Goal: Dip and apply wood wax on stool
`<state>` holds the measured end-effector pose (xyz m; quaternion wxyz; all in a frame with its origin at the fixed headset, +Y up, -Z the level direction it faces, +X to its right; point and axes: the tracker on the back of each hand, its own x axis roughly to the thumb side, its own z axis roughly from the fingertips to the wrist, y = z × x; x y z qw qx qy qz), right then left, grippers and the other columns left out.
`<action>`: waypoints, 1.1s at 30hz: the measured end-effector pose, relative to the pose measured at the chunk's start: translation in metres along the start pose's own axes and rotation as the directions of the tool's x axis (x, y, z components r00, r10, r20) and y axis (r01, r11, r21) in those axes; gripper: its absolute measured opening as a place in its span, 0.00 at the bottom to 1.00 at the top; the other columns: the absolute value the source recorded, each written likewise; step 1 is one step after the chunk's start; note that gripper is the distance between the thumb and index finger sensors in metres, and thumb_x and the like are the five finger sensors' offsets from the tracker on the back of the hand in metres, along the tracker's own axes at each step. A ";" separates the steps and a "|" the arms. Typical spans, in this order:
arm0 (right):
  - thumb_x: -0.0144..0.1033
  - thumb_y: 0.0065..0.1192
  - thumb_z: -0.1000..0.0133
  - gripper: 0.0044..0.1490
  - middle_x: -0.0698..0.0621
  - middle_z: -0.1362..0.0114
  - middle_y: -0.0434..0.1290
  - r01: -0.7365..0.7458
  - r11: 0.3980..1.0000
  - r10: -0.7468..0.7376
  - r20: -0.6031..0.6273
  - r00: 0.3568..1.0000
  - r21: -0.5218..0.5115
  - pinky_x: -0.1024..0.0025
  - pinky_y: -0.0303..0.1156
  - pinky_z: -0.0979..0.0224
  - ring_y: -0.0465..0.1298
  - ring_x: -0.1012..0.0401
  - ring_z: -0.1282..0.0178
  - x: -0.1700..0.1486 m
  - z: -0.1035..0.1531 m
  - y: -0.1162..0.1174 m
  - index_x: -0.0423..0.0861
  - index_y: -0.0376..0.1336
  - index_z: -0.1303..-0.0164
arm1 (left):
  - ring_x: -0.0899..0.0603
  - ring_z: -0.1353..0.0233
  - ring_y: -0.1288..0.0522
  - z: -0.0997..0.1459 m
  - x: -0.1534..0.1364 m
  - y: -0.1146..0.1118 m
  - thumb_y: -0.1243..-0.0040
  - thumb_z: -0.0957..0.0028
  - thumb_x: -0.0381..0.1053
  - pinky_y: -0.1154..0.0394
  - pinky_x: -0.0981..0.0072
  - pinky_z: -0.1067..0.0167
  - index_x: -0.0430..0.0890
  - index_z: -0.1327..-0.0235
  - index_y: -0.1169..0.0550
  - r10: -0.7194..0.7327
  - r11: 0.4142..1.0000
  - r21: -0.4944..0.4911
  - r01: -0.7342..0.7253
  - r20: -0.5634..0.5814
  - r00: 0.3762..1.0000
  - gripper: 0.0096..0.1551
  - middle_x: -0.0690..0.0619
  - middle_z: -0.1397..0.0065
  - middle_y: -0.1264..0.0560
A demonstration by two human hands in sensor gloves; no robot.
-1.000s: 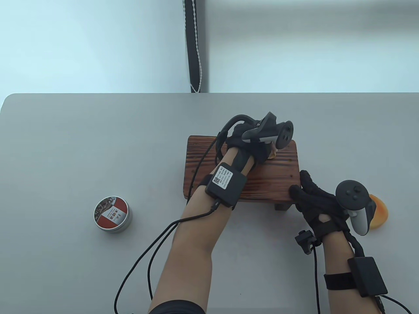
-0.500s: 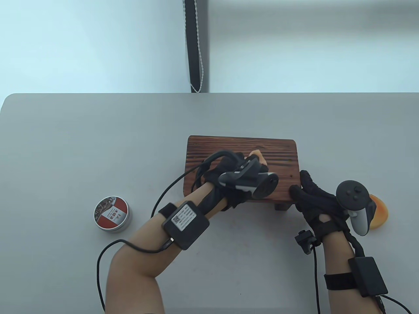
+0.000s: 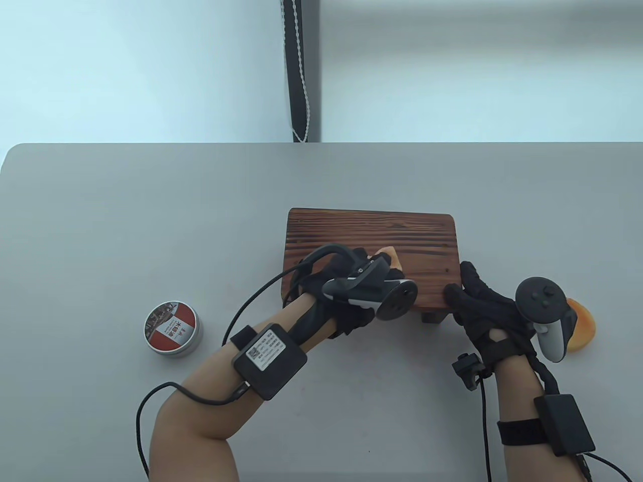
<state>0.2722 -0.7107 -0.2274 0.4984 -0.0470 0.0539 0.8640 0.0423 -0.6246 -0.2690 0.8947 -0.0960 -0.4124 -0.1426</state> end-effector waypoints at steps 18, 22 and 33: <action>0.42 0.67 0.37 0.48 0.29 0.43 0.80 0.007 1.000 -0.007 -0.001 1.000 0.006 0.14 0.66 0.39 0.81 0.34 0.49 0.000 0.000 0.000 0.32 0.49 0.16 | 0.22 0.28 0.26 -0.141 -0.014 0.035 0.41 0.36 0.48 0.20 0.29 0.42 0.56 0.14 0.45 0.118 0.993 0.016 -0.117 -0.226 0.967 0.40 0.30 0.15 0.36; 0.42 0.67 0.37 0.48 0.29 0.43 0.80 0.009 1.000 -0.009 -0.003 1.000 0.002 0.14 0.66 0.39 0.81 0.35 0.49 -0.001 0.000 0.000 0.32 0.49 0.16 | 0.21 0.24 0.30 -0.129 -0.010 0.032 0.46 0.37 0.58 0.22 0.28 0.38 0.53 0.12 0.43 0.043 0.997 -0.064 -0.052 -0.131 0.990 0.41 0.28 0.11 0.42; 0.42 0.67 0.37 0.48 0.29 0.43 0.80 0.001 1.000 -0.001 -0.005 1.000 0.007 0.14 0.66 0.39 0.81 0.34 0.49 0.000 0.000 -0.001 0.32 0.49 0.16 | 0.22 0.29 0.24 -0.070 0.007 0.020 0.38 0.40 0.57 0.19 0.29 0.43 0.49 0.18 0.32 0.046 0.996 0.073 -0.045 -0.007 0.999 0.37 0.30 0.15 0.35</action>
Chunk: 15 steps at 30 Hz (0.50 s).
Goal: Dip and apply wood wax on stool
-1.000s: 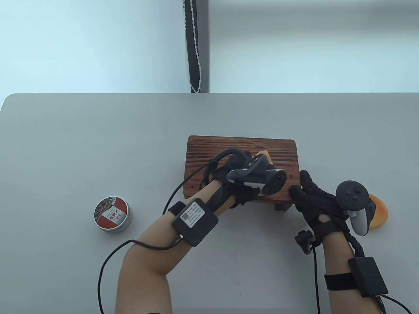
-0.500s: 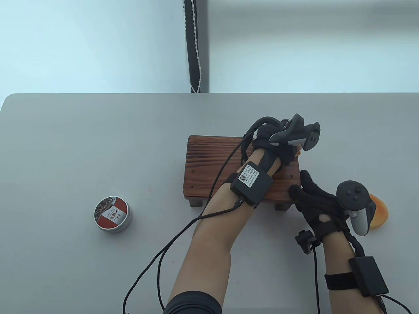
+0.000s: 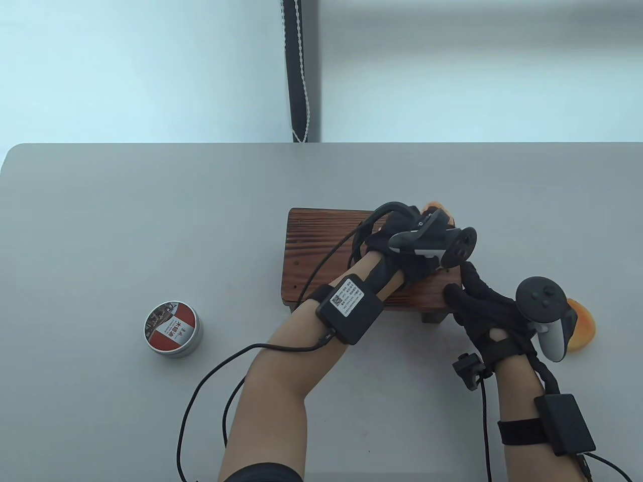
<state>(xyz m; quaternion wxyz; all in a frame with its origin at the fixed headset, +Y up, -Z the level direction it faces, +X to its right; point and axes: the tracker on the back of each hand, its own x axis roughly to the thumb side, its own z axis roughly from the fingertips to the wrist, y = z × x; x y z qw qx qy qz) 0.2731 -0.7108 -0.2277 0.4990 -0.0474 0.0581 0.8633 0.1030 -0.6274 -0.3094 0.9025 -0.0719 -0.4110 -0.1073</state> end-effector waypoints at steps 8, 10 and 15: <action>0.42 0.67 0.37 0.48 0.29 0.43 0.80 0.002 1.000 -0.002 -0.001 1.000 0.001 0.14 0.66 0.39 0.81 0.34 0.49 0.000 0.000 0.000 0.32 0.49 0.16 | 0.23 0.29 0.23 0.090 0.017 -0.017 0.37 0.41 0.56 0.18 0.30 0.43 0.49 0.19 0.31 -0.074 0.997 0.019 0.072 0.109 0.991 0.36 0.31 0.15 0.34; 0.42 0.67 0.37 0.47 0.29 0.43 0.80 0.002 1.000 -0.002 -0.001 1.000 0.000 0.14 0.66 0.39 0.81 0.34 0.49 0.000 0.000 0.000 0.32 0.49 0.16 | 0.23 0.29 0.23 0.102 0.018 -0.019 0.36 0.41 0.57 0.18 0.30 0.43 0.50 0.19 0.31 -0.098 0.995 0.024 0.096 0.119 0.988 0.36 0.31 0.15 0.34; 0.42 0.67 0.37 0.48 0.29 0.43 0.80 0.002 1.000 -0.002 -0.001 1.000 0.000 0.14 0.66 0.39 0.81 0.34 0.49 0.000 0.000 0.000 0.32 0.49 0.16 | 0.24 0.29 0.23 0.093 0.016 -0.017 0.36 0.41 0.56 0.19 0.30 0.43 0.50 0.20 0.31 -0.073 0.997 0.020 0.071 0.114 0.991 0.36 0.32 0.15 0.33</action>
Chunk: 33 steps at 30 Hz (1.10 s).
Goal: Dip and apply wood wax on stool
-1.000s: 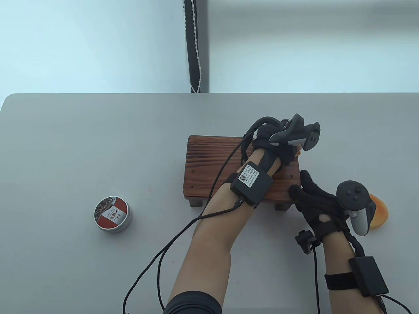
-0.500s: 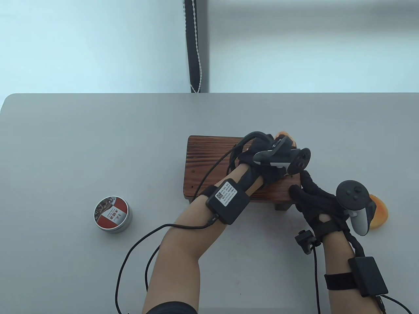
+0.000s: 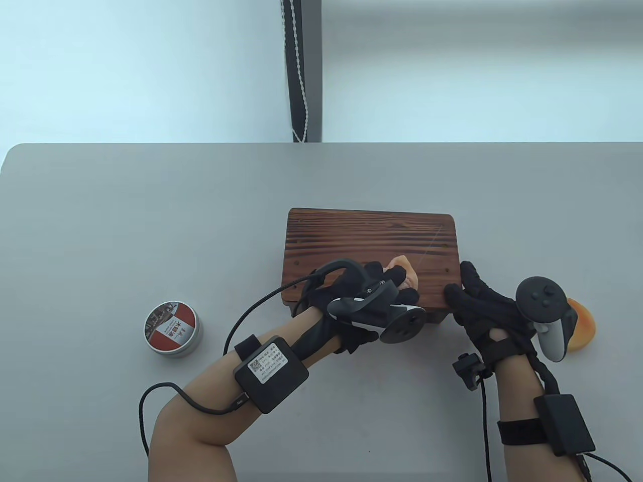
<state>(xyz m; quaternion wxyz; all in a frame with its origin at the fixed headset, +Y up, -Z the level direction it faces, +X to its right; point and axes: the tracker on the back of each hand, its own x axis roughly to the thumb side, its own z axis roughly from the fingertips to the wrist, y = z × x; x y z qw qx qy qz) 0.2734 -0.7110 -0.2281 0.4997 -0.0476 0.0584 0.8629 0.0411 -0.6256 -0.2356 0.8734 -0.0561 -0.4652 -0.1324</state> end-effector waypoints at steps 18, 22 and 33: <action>0.42 0.67 0.37 0.48 0.29 0.43 0.80 0.006 1.000 -0.006 0.000 1.000 -0.002 0.14 0.66 0.39 0.81 0.35 0.49 0.000 0.000 0.000 0.32 0.49 0.16 | 0.24 0.30 0.23 -0.163 -0.029 0.027 0.37 0.41 0.57 0.19 0.30 0.44 0.50 0.20 0.32 0.029 0.998 -0.048 -0.046 -0.314 0.949 0.36 0.31 0.16 0.33; 0.42 0.67 0.37 0.48 0.29 0.43 0.80 0.008 1.000 -0.008 0.000 1.000 0.000 0.14 0.66 0.39 0.81 0.35 0.49 0.000 0.000 0.001 0.32 0.49 0.16 | 0.23 0.29 0.24 -0.164 -0.024 0.026 0.38 0.40 0.56 0.20 0.29 0.43 0.49 0.19 0.33 -0.007 0.998 -0.060 -0.013 -0.314 0.949 0.36 0.30 0.16 0.34; 0.41 0.67 0.37 0.48 0.29 0.43 0.80 0.006 1.000 -0.006 0.006 1.000 0.002 0.14 0.66 0.39 0.81 0.34 0.49 0.000 0.000 0.000 0.32 0.49 0.17 | 0.23 0.29 0.25 -0.095 -0.009 0.012 0.39 0.39 0.57 0.20 0.30 0.43 0.49 0.19 0.34 0.042 0.999 0.000 -0.043 -0.168 0.985 0.36 0.29 0.15 0.36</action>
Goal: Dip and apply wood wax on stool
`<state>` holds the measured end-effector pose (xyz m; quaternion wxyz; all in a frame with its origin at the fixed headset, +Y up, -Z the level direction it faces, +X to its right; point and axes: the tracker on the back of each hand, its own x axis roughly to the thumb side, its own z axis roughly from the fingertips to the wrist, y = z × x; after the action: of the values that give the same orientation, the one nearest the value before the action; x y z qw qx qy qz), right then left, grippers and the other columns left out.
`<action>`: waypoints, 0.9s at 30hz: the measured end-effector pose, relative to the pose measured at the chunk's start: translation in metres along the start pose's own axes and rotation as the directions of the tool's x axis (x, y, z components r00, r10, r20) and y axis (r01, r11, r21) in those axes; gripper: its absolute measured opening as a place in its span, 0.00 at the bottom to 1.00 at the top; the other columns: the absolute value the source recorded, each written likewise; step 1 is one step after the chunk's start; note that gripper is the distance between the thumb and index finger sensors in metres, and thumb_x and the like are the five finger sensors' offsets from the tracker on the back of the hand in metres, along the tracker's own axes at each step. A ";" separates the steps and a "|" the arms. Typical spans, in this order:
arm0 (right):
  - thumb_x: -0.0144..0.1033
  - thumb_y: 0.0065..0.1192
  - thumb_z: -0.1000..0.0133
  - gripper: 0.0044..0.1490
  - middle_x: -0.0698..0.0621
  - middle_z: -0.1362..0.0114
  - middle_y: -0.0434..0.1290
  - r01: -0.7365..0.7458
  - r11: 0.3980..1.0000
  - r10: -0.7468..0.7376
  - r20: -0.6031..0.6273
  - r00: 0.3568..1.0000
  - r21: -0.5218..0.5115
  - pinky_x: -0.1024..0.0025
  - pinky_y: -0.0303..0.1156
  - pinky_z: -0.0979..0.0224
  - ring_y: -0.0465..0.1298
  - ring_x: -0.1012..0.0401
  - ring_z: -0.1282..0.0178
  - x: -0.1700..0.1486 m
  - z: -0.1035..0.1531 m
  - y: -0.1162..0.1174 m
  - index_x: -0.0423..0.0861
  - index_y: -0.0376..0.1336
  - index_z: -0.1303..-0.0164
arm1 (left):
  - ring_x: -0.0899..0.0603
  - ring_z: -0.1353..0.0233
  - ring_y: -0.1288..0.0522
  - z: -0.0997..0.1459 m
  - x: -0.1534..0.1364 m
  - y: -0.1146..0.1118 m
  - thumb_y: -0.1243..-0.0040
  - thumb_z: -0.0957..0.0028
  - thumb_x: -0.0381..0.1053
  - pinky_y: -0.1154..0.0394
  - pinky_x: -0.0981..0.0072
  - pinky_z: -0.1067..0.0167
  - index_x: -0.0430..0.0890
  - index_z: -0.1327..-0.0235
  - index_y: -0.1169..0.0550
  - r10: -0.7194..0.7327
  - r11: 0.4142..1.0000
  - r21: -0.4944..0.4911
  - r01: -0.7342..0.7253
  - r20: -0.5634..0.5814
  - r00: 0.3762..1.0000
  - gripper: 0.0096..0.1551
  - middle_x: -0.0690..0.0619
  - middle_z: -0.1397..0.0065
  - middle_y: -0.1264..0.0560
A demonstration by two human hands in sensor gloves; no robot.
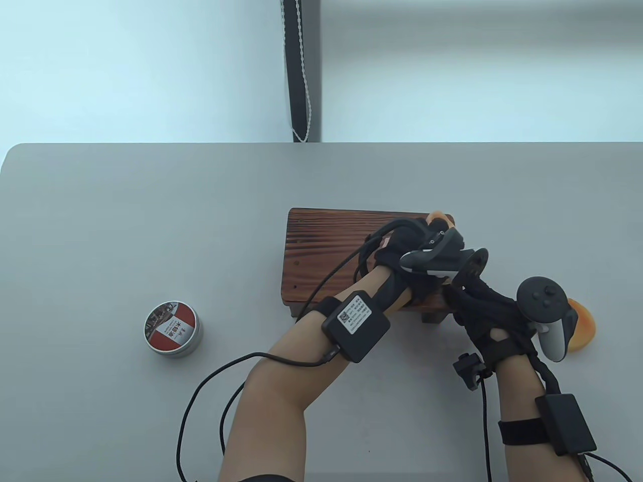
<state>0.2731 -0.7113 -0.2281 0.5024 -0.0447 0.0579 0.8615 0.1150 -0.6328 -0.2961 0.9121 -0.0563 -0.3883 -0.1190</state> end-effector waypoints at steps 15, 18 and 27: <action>0.42 0.67 0.37 0.47 0.29 0.43 0.80 0.000 1.000 0.000 -0.004 1.000 0.001 0.14 0.66 0.39 0.81 0.35 0.49 -0.001 0.000 -0.001 0.32 0.49 0.16 | 0.25 0.31 0.22 0.142 0.013 -0.023 0.35 0.42 0.58 0.18 0.32 0.45 0.50 0.22 0.29 -0.097 0.995 0.012 0.096 0.168 0.981 0.35 0.32 0.17 0.32; 0.42 0.66 0.37 0.48 0.29 0.43 0.80 0.000 1.000 0.000 -0.004 1.000 -0.008 0.14 0.66 0.39 0.81 0.35 0.49 -0.001 0.000 0.000 0.32 0.49 0.16 | 0.25 0.31 0.22 0.166 0.007 -0.022 0.35 0.42 0.57 0.18 0.32 0.45 0.50 0.21 0.29 -0.095 0.995 0.003 0.095 0.167 0.981 0.35 0.32 0.17 0.32; 0.43 0.65 0.37 0.48 0.30 0.43 0.80 -0.022 1.000 0.022 0.004 1.000 -0.017 0.15 0.66 0.39 0.81 0.35 0.49 -0.002 0.001 0.000 0.31 0.50 0.17 | 0.25 0.30 0.22 0.235 -0.072 0.022 0.36 0.41 0.57 0.19 0.32 0.44 0.49 0.20 0.30 -0.069 0.985 0.148 0.086 -0.114 0.991 0.36 0.32 0.17 0.32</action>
<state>0.2735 -0.7127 -0.2264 0.4926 -0.0465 0.0499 0.8676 -0.0911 -0.5532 -0.1854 0.9281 0.0352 -0.3482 -0.1275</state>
